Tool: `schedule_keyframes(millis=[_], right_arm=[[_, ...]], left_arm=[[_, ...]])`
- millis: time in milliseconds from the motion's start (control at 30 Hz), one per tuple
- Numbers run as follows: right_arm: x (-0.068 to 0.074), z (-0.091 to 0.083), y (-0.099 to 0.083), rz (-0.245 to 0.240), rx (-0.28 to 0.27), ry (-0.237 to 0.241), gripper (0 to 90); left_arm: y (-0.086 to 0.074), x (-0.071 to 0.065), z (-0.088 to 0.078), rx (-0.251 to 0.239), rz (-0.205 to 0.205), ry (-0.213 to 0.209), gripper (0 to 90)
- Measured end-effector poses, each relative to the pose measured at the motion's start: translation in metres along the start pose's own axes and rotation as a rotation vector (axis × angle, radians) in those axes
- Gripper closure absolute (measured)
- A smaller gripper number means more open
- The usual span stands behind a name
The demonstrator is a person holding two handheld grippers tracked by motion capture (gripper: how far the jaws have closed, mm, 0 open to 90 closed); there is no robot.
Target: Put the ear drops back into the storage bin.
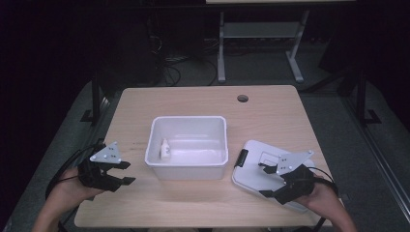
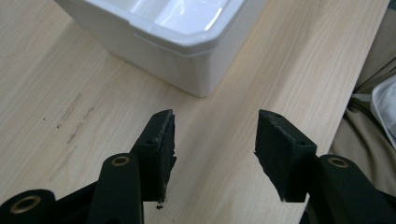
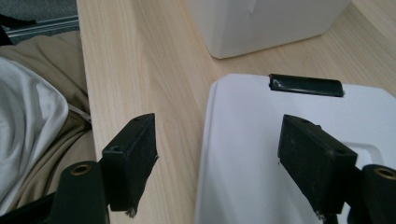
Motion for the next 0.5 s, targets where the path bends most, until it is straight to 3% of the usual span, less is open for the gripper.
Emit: schedule_keyframes(millis=[500], right_arm=[[-0.018, -0.010, -0.001, 0.003, 0.048, -0.050, 29.7]], left_arm=[[-0.034, -0.010, 0.008, -0.004, -0.025, 0.015, 45.2]])
Point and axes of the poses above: each handheld gripper's, and its own axes: z roughly forward along the jaws, y roughly out of its top, x roughly to its left, the point moved 10 cm from there along z, roughly forward along the jaws, and after that the axes turned 15 degrees about -x, right-handed, at the moved point
